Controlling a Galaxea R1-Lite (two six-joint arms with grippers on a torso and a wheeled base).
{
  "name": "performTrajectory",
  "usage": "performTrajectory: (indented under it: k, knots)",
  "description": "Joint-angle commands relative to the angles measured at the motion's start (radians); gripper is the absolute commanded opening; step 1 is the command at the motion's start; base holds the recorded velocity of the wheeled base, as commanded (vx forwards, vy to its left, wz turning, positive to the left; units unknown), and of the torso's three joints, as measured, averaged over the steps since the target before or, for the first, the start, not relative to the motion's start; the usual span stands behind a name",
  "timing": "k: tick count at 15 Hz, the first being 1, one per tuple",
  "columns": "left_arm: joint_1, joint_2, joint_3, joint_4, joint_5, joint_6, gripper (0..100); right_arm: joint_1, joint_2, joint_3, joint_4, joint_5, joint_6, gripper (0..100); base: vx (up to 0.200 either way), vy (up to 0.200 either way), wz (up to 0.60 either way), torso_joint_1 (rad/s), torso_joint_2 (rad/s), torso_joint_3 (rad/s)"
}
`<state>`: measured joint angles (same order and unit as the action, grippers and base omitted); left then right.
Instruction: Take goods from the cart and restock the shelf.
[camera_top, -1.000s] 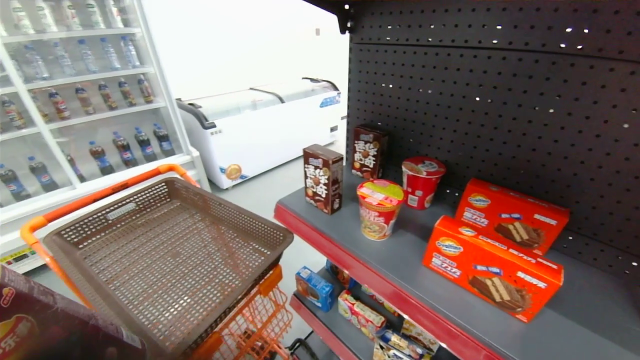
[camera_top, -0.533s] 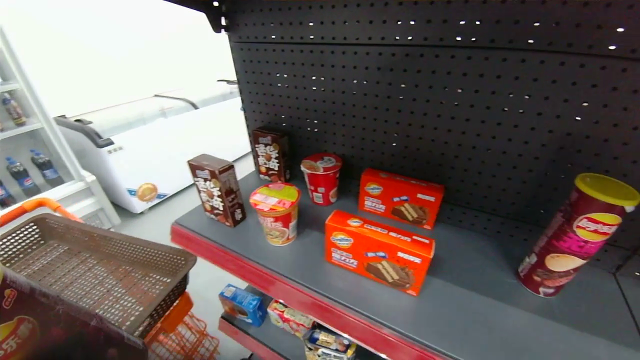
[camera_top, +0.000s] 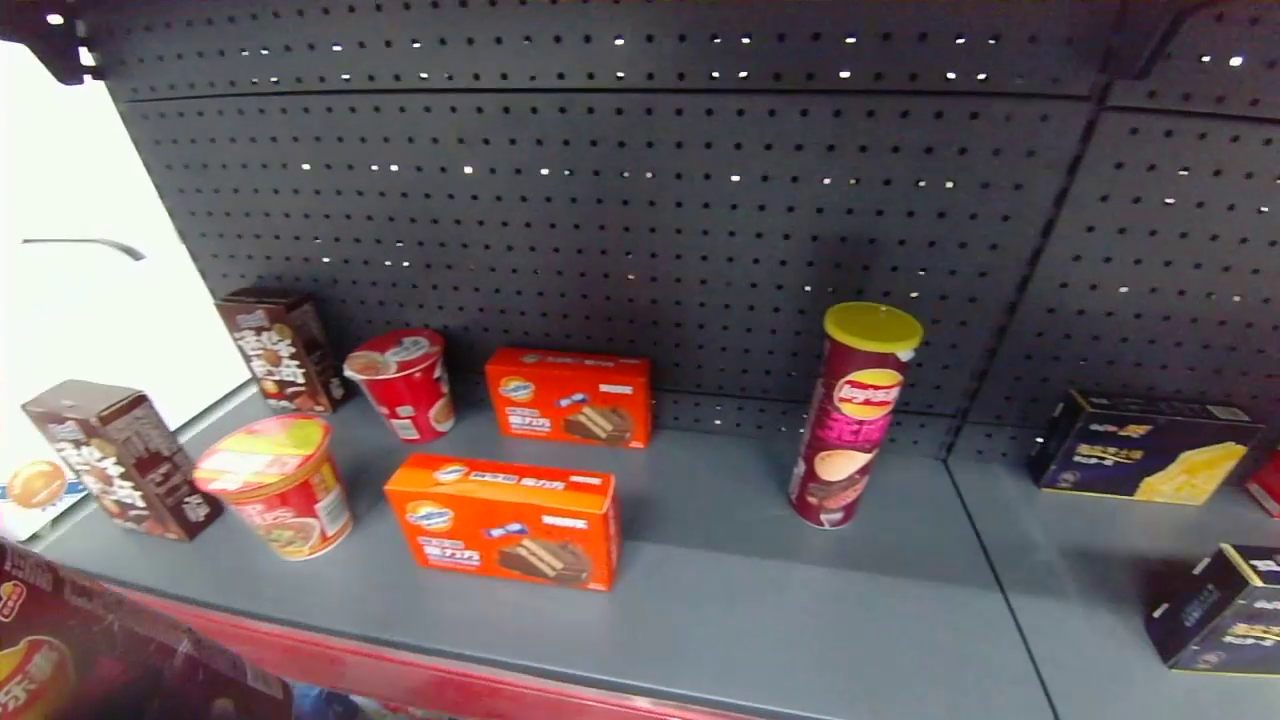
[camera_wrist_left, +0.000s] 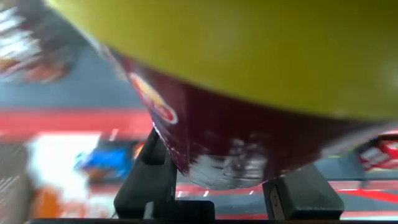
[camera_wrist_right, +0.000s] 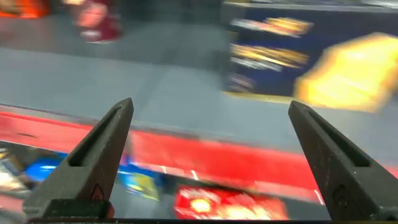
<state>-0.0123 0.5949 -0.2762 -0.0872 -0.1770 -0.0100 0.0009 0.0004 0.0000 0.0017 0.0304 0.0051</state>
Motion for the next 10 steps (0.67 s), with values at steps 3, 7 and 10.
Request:
performTrajectory:
  k: [3,7,10]
  knots:
    - [0.000,-0.015,0.020,0.001,0.001,-0.001,0,0.001,0.000,0.000,0.000,0.000,0.001,100,0.000,0.000,0.00,0.000,0.00,0.000]
    - [0.000,-0.017,0.017,0.000,0.001,-0.001,0,0.001,0.000,0.000,0.000,0.000,-0.001,100,0.000,0.000,0.00,0.000,0.00,0.000]
    - [0.000,-0.017,0.017,0.000,0.001,-0.001,0,0.001,0.000,0.000,0.000,0.000,-0.001,100,0.000,0.000,0.00,0.000,0.00,0.000]
